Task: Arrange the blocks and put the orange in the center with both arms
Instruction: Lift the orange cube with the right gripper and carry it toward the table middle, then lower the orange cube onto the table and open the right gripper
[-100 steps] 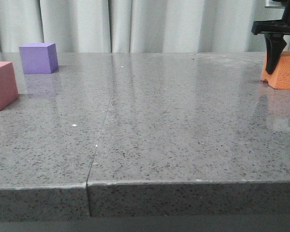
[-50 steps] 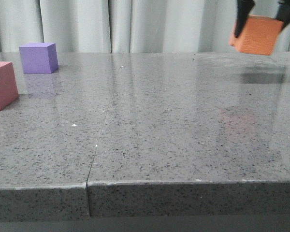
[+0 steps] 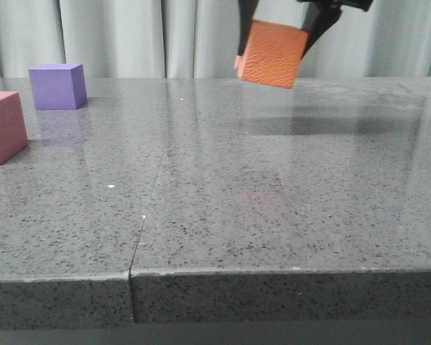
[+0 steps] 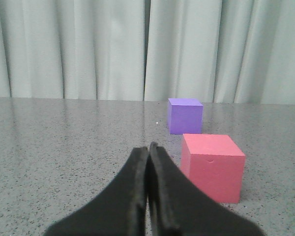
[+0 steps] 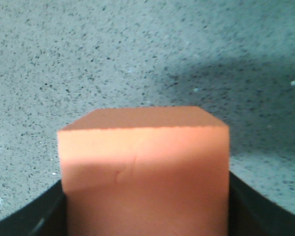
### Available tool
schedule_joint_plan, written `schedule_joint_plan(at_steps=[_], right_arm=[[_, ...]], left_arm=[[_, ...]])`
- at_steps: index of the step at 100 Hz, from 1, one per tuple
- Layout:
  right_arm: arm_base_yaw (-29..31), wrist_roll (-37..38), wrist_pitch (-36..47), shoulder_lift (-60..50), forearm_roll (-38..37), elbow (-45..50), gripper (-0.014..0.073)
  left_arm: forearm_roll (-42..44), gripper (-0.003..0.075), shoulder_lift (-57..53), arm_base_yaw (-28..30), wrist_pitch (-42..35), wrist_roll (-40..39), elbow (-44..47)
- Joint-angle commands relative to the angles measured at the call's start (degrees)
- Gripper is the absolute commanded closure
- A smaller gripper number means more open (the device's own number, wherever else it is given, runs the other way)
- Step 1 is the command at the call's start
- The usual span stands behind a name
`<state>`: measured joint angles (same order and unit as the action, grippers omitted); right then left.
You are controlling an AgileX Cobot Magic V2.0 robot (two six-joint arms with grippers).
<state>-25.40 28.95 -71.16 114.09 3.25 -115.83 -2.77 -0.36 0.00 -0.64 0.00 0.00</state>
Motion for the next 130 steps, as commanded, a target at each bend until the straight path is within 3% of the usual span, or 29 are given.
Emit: schedule_joint_plan(at_steps=[1,65,72,89,130], right_arm=[[-0.7,1.0,1.1,-1.3,-0.8,-2.8,0.0235],[-1.3,1.1,3.0,3.9,1.2,-4.0,0.0225],[-1.3,1.1,3.0,3.9,1.8,-4.0,0.0177],[-1.3,1.1,2.7,4.1,2.4,-4.0,-0.0077],[-1.3,1.1,-2.0,4.2,2.4,-7.5,-0.0050]], left_arm=[[-0.4,0.0741,-1.5,-0.2,-4.5,0.0,-0.1],[-0.4,0.0741,-1.5,-0.2,-4.5,0.0,-0.1],[-0.4,0.0741,-1.5,-0.2,-4.5,0.0,-0.1],[-0.4,0.0741,-1.5,-0.2,-4.5,0.0,-0.1],[-0.4,0.0741,-1.5,-0.2,-4.5,0.0,-0.1]])
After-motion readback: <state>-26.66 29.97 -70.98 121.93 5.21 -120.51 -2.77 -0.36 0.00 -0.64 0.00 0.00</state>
